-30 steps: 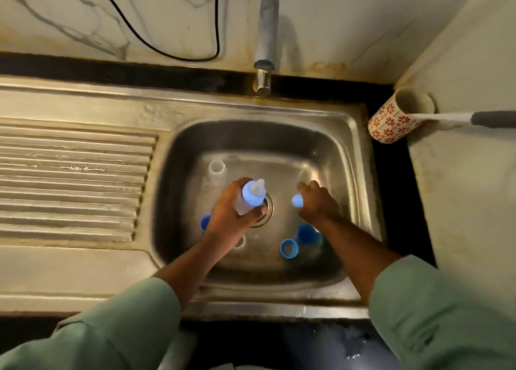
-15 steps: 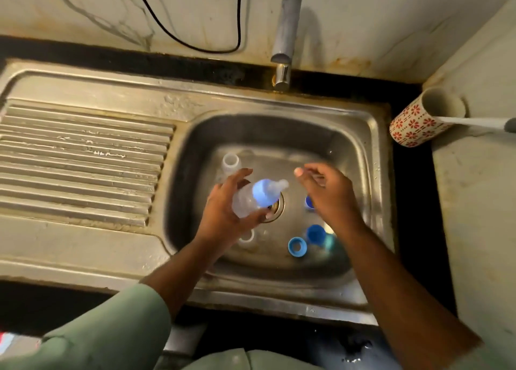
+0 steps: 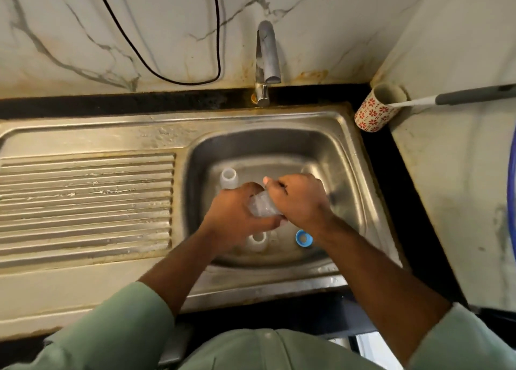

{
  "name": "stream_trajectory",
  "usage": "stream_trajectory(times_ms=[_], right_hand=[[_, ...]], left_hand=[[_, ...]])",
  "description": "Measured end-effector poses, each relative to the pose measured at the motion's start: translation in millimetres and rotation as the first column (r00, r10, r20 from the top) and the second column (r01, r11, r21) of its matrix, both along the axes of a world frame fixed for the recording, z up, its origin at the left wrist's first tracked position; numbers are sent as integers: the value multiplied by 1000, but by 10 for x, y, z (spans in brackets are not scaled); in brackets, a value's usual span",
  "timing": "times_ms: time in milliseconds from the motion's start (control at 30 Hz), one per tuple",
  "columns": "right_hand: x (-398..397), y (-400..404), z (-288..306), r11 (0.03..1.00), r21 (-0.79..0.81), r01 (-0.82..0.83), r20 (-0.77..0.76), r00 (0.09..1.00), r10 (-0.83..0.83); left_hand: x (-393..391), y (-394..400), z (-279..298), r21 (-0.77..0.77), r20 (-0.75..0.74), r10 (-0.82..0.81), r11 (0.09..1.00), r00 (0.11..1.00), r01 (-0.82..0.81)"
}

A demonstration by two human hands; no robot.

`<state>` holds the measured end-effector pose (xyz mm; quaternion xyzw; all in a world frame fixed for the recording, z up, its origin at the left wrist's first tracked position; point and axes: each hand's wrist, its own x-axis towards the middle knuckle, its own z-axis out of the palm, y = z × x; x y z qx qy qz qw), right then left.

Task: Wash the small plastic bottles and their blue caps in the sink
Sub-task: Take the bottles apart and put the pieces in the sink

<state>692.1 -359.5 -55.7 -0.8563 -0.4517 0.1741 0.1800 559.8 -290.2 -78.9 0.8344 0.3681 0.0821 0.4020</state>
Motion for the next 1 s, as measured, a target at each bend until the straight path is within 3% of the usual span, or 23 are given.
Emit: stream_trajectory(times_ms=[67,100,133,167,200,233,267,300,367,433,467,533,600,667,733,833,867,933,967,1000], right_hand=[[-40,-38,53,995,67,-71,41,997,68],[-62,-70,60,973,178,-150,105,986,133],[-73,-101,81,927,271,-261,161,961,223],[-90,-124,113,866,329,-377,198,924,328],[-86,-138,134,806,353,-475,198,880,432],[-61,-149,161,762,355,-542,172,839,516],[-21,-162,230,752,356,-554,79,820,567],[21,-179,305,777,356,-519,-72,814,577],[152,-257,379,828,319,-462,-362,748,557],[229,-297,393,802,296,-519,-391,700,597],[268,-299,409,782,291,-551,-363,693,623],[419,-276,389,795,289,-533,-422,675,605],[546,-189,407,907,209,-366,-603,681,414],[641,-83,332,962,7,-272,-650,730,212],[743,0,211,939,-82,-334,-631,747,210],[919,38,66,930,79,-358,-677,665,314],[997,51,46,938,149,-312,-703,634,323],[1157,121,-16,955,254,-151,-677,678,287],[1228,150,-98,955,286,-82,-642,724,254],[1282,191,-178,953,301,-21,-613,761,211]], left_hand=[[-32,121,37,-297,73,-70,951,995,89],[-71,180,5,-524,117,-94,840,989,142],[-111,199,-48,-781,168,-112,591,979,201],[-160,183,-99,-943,217,-141,227,966,245],[-211,147,-161,-958,284,-178,-82,942,274],[-243,114,-230,-913,363,-189,-270,912,307],[-249,108,-283,-868,418,-183,-371,890,331],[-251,131,-341,-846,442,-180,-408,878,342],[-223,180,-376,-839,472,-198,-402,859,368],[-216,287,-321,-884,427,-230,-308,875,351],[-197,318,-278,-910,402,-231,-213,886,357],[-98,323,-141,-924,360,-187,65,914,377],[15,345,-63,-880,278,-131,363,952,307],[110,389,-77,-798,201,-116,556,973,232],[193,422,-127,-744,176,-147,628,973,229],[221,530,-226,-744,179,-128,631,976,219],[216,579,-257,-802,163,-60,573,985,168],[216,668,-355,-881,120,57,466,991,79],[238,691,-414,-867,109,90,496,990,51],[288,721,-474,-812,108,107,583,988,26]])
